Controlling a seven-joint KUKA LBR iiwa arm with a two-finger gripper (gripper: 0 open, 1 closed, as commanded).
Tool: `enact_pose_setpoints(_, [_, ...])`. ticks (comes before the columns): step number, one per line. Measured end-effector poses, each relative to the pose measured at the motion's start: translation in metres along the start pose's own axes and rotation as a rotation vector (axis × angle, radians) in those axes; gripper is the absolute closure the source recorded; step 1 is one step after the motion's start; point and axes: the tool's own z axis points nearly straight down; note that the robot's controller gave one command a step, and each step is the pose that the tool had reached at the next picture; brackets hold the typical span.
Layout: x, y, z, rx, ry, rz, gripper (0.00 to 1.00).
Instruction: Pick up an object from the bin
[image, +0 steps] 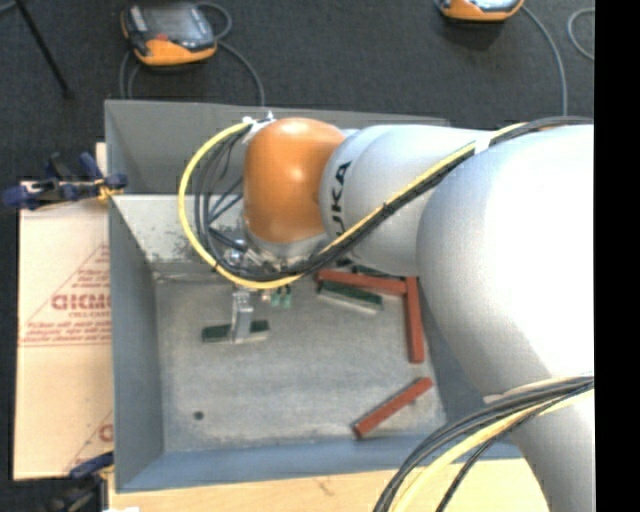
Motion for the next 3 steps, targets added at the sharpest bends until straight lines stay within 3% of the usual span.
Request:
enact_pose_setpoints(1, [0.0309,0.0176,0.0352,0.001,0.011,0.025,1.0])
enact_pose_setpoints(2, [0.031,0.0173,0.0354,0.001,0.011,0.027,0.0])
enact_pose_setpoints(3, [0.031,0.0171,0.0355,0.001,0.011,0.029,1.0])
